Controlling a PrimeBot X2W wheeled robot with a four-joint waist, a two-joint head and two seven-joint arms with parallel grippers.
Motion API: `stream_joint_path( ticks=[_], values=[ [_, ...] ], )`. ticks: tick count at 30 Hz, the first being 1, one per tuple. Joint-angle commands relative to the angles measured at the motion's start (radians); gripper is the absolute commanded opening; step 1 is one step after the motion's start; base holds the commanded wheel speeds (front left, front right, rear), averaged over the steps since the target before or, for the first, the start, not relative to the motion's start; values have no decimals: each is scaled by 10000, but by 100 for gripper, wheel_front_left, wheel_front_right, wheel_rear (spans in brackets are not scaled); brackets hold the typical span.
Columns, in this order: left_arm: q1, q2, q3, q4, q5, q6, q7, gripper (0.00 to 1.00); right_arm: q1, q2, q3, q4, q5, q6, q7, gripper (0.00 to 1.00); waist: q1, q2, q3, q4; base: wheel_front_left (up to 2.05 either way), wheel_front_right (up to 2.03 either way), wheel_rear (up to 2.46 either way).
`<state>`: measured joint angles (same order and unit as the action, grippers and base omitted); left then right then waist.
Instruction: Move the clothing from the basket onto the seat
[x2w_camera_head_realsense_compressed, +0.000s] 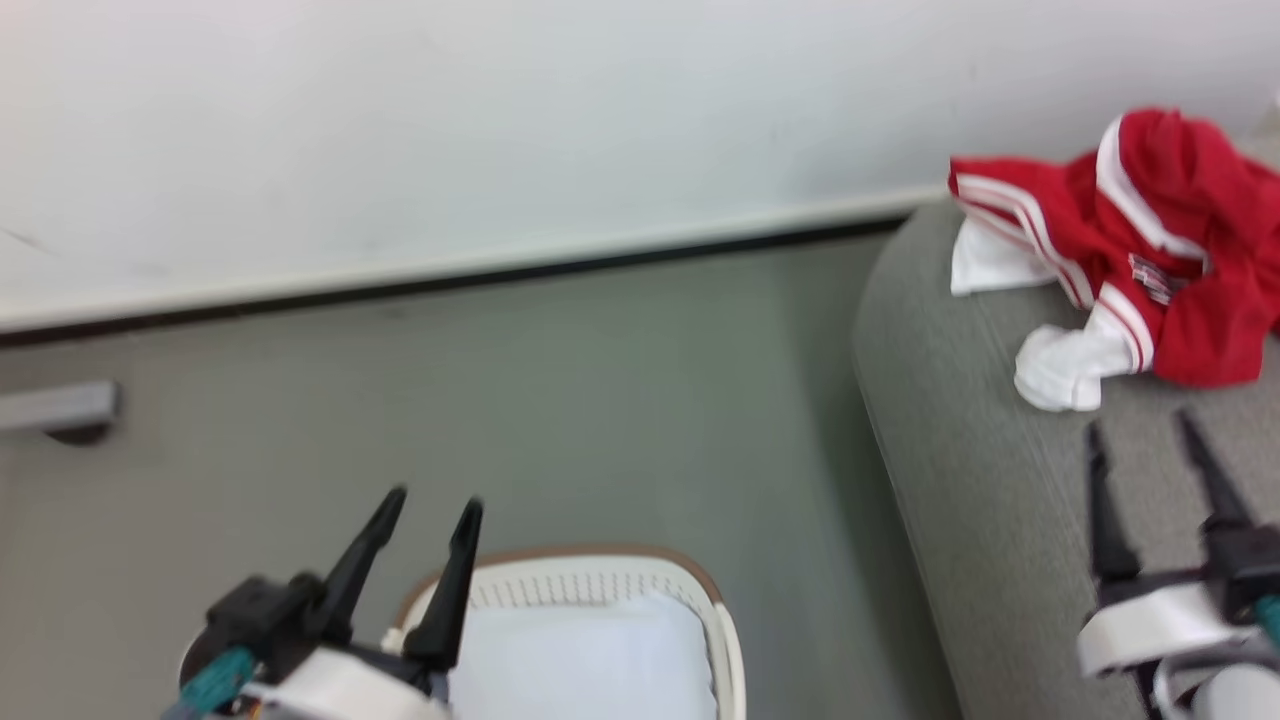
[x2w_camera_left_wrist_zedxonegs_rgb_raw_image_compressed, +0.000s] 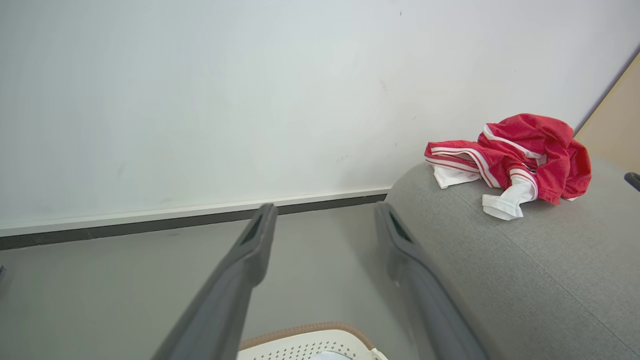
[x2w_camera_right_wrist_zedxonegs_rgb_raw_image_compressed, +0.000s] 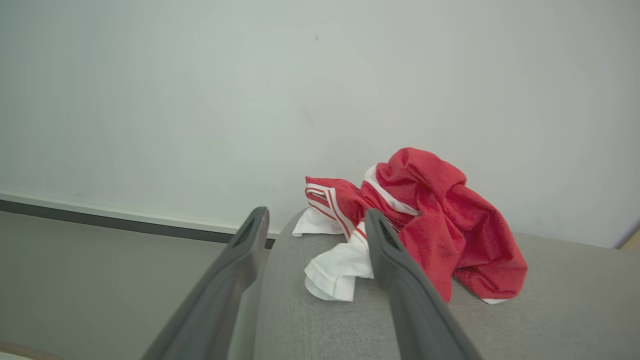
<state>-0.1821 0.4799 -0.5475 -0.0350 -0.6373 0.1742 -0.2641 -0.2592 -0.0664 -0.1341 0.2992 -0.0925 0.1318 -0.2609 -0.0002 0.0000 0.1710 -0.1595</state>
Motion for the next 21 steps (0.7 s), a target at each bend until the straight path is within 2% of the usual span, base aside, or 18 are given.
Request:
stream_joint_path(
  ticks=[1, 5, 12, 21],
  values=[
    [322, -46, 148, 62, 160, -5, 2, 100, 237, -18, 107, -105, 50, -24, -19, 100, 2, 0, -862, 507, 0, 0, 0],
    [1351, -512, 1234, 226, 632, -116, 1, 100, 993, 109, 851, -590, 252, -24, -18, 100, 2, 0, -1392, 778, 0, 0, 0],
    [2492, -1423, 2744, 508, 1703, -764, -1, 100, 1922, 163, 1471, -944, 1072, -24, -19, 100, 2, 0, -1783, 1160, 0, 0, 0],
    [3100, -2398, 3954, 854, 2687, -1711, -1, 100, 2691, 164, 1447, -640, 1488, -24, -21, 100, 2, 0, -2033, 1157, 0, 0, 0]
  ],
)
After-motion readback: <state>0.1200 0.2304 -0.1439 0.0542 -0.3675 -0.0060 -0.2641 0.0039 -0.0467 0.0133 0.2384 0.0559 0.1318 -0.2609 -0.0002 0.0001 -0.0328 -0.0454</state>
